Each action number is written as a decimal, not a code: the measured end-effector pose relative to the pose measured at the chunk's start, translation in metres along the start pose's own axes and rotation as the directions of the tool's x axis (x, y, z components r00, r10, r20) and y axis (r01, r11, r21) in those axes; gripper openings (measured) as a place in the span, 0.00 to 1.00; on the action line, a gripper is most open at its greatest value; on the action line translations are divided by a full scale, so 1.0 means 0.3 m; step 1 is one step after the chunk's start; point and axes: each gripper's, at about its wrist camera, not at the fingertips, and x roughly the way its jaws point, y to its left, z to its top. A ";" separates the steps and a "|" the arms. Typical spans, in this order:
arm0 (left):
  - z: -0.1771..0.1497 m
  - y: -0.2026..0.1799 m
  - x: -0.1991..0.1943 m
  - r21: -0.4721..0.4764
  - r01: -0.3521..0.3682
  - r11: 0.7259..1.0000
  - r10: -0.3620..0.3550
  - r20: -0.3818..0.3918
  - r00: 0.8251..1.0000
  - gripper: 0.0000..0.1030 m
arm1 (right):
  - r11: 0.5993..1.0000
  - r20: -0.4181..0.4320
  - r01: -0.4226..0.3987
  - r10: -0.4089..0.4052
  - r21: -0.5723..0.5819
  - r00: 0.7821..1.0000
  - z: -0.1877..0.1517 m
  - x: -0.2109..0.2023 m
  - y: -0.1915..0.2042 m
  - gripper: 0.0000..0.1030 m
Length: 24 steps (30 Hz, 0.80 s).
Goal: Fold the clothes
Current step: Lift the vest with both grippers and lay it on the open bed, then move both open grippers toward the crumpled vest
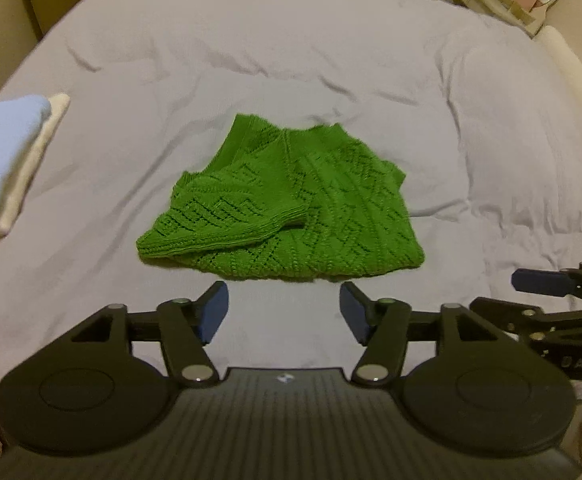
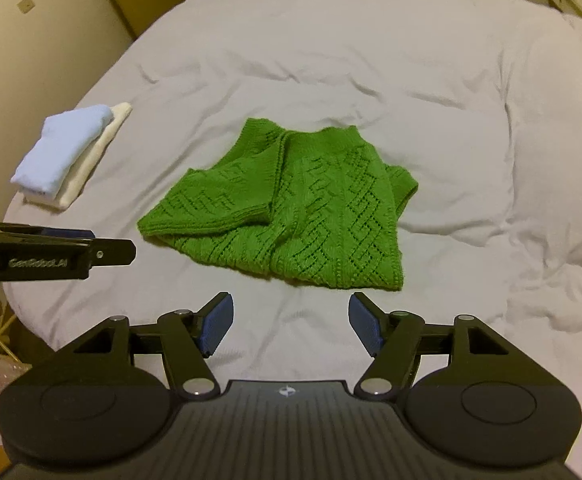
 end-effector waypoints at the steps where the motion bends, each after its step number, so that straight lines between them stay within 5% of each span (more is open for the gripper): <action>1: -0.012 -0.012 -0.020 -0.004 -0.006 1.000 0.006 0.010 1.000 0.57 | 1.000 0.005 -0.003 0.003 -0.008 1.000 -0.015 -0.025 0.003 0.66; 16: -0.322 -0.244 -0.240 -0.021 -0.068 0.997 0.069 0.065 0.995 0.60 | 0.997 0.042 -0.063 0.065 -0.034 0.997 -0.334 -0.234 -0.063 0.69; 24: -0.388 -0.345 -0.286 -0.006 -0.085 0.996 0.085 0.098 0.992 0.60 | 0.997 0.091 -0.073 0.076 -0.037 0.993 -0.421 -0.312 -0.122 0.71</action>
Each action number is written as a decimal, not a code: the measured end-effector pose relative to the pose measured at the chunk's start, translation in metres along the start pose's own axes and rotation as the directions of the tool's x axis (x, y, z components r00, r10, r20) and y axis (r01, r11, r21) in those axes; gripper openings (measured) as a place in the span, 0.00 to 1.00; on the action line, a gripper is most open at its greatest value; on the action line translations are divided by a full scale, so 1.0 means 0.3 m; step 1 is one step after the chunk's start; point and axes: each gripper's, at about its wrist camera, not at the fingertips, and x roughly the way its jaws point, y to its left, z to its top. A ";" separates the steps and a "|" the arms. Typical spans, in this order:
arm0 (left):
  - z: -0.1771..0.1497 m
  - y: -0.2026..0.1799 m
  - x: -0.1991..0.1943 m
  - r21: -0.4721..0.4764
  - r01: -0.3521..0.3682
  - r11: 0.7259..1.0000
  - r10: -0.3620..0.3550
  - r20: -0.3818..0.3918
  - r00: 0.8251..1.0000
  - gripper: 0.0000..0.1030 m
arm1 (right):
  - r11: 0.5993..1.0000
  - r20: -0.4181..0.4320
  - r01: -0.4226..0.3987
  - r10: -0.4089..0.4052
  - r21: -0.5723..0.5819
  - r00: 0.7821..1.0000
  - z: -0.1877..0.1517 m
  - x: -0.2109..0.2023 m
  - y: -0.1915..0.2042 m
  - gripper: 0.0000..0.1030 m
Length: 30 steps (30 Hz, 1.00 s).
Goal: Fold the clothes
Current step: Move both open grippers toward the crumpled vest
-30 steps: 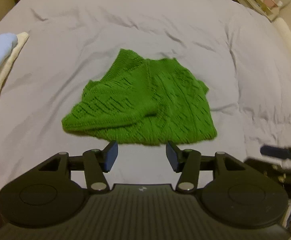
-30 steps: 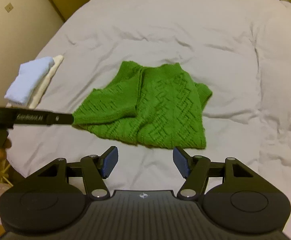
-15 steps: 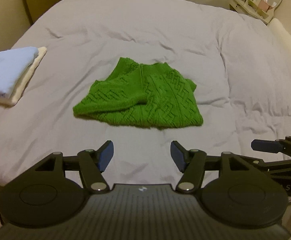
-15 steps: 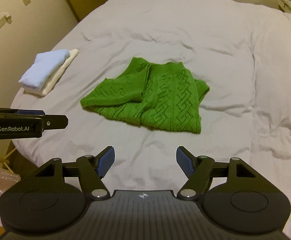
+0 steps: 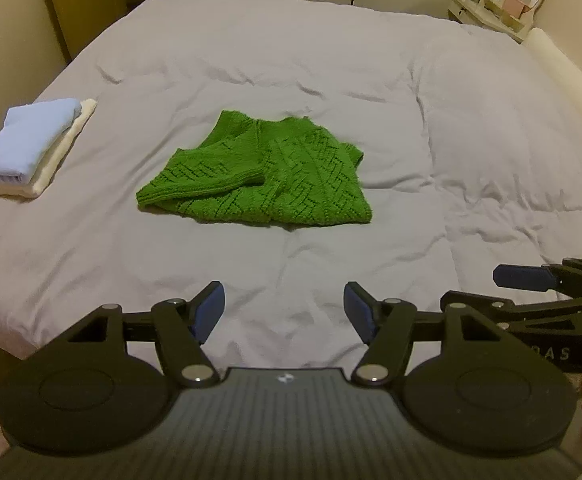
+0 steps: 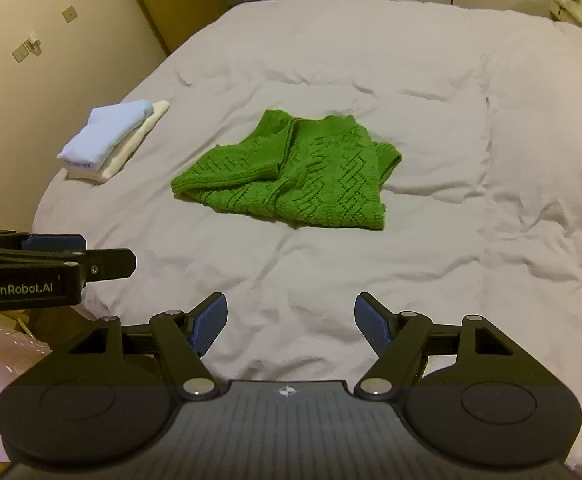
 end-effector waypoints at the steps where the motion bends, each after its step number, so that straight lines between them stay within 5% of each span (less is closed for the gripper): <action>1: 0.000 -0.005 -0.004 0.001 -0.006 1.000 0.006 0.007 1.000 0.60 | 1.000 0.005 -0.001 0.001 0.001 1.000 -0.002 -0.006 -0.007 0.71; 5: -0.002 -0.016 -0.006 0.003 -0.046 0.999 0.046 0.032 0.998 0.68 | 1.000 0.023 -0.006 0.006 0.010 1.000 -0.001 -0.018 -0.041 0.72; 15: 0.016 0.033 0.089 -0.015 -0.084 0.996 0.083 -0.009 0.996 0.68 | 0.999 -0.011 0.002 -0.002 0.037 1.000 0.038 0.076 -0.114 0.74; 30: 0.204 0.268 0.311 0.008 -0.076 0.997 0.076 -0.065 0.995 0.68 | 0.998 -0.080 0.028 -0.023 0.063 0.996 0.257 0.290 -0.046 0.78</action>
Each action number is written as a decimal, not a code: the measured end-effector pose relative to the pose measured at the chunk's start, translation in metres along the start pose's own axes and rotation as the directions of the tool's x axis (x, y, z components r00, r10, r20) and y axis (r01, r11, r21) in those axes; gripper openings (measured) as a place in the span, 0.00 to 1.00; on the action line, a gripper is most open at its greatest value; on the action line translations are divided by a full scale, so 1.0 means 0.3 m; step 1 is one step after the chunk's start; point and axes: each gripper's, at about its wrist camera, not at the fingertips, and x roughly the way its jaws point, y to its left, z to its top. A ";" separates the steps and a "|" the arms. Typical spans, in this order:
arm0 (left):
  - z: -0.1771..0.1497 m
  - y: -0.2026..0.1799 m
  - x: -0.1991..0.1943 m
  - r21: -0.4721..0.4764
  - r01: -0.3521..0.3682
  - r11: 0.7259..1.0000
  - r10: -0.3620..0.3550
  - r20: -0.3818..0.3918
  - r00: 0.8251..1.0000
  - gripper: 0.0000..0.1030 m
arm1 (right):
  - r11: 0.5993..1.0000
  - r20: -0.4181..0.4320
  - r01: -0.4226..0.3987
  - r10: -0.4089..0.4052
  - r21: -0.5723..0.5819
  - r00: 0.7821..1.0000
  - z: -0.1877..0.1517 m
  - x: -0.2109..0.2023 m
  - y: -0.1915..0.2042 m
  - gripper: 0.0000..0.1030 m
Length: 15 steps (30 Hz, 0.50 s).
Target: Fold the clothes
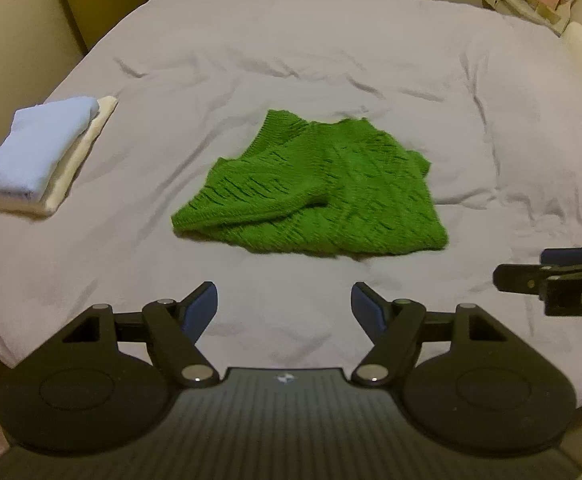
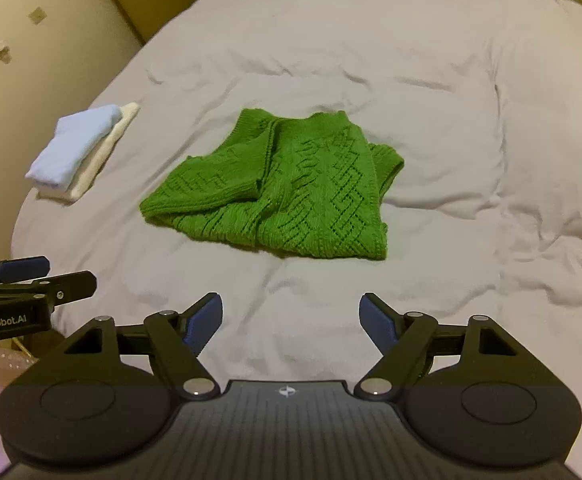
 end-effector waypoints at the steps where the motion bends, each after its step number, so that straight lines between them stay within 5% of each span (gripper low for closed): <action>1: 0.014 0.020 0.027 0.007 0.000 1.000 0.000 -0.010 1.000 0.68 | 1.000 -0.009 0.007 -0.007 0.012 1.000 0.016 0.024 0.006 0.80; 11: 0.131 0.141 0.301 0.136 0.069 0.988 -0.056 -0.096 0.994 0.67 | 0.984 -0.118 0.108 -0.091 0.145 0.989 0.145 0.270 0.015 0.81; 15: 0.168 0.118 0.407 0.223 0.085 0.971 -0.063 -0.103 0.993 0.57 | 0.970 -0.147 0.150 -0.123 0.189 0.981 0.193 0.360 -0.002 0.80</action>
